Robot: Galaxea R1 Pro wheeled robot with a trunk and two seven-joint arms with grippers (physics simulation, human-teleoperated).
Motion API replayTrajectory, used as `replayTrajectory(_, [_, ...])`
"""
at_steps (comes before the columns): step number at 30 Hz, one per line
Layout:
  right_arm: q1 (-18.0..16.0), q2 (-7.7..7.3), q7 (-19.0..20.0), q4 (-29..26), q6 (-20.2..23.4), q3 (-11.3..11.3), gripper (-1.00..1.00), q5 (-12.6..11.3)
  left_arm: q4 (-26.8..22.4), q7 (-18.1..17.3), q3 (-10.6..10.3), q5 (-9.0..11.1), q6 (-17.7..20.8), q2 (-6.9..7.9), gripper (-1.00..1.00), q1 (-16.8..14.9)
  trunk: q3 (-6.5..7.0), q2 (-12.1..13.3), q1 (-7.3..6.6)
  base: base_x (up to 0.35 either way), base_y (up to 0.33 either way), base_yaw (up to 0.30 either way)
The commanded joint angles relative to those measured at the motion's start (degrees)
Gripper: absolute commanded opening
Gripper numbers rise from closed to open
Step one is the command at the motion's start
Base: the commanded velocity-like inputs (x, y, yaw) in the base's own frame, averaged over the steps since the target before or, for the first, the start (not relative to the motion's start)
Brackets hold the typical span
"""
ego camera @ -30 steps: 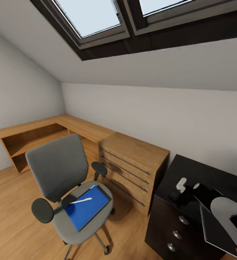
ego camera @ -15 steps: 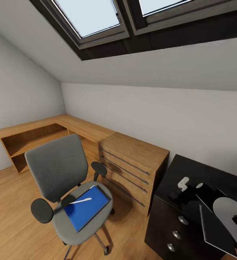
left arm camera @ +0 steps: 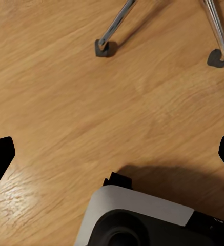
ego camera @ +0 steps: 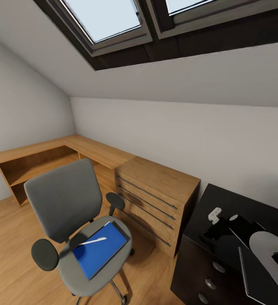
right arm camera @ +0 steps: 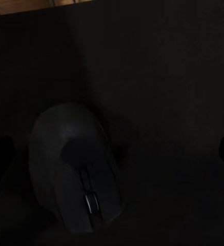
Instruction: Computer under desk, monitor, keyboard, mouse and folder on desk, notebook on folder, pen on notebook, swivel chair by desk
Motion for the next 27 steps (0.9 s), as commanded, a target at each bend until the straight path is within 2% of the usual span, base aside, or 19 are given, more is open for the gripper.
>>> replayTrajectory(1, [0.0, -0.02, 0.2, -0.2, 0.4, 0.5, 1.00, -0.4, 0.0, -0.1, -0.5, 0.6, -0.2, 0.06, 1.00, 0.0, -0.07, 0.0, 0.00, 0.011, 0.000, 0.000])
replayTrajectory(14, [0.0, 0.11, 0.4, 0.0, 0.3, 0.5, 1.00, -0.5, 0.0, 0.0, -0.2, 0.7, -0.3, 0.31, 1.00, 0.0, -0.07, 0.0, 0.00, 0.002, 0.000, 0.000])
replayTrajectory(17, [0.0, 0.12, 0.7, 0.0, 0.3, 0.5, 1.00, -0.5, 0.0, 0.0, -0.2, 0.7, -0.3, 0.31, 1.00, 0.0, -0.60, -1.2, 0.66, 0.000, 0.000, 0.000])
replayTrajectory(21, [0.0, 0.07, 2.5, 0.0, 0.0, 0.5, 1.00, -0.5, 0.0, 0.0, -0.2, 0.7, -0.3, 0.31, 1.00, 0.0, -1.32, -2.8, 1.54, 0.000, 0.000, 0.000])
replayTrajectory(27, [0.0, 0.04, 4.5, 0.0, -1.2, 0.5, 1.00, -0.5, 0.0, 0.1, -0.2, 0.7, -0.3, 0.27, 1.00, 0.0, -1.32, -2.8, 1.54, 0.000, 0.000, 0.000])
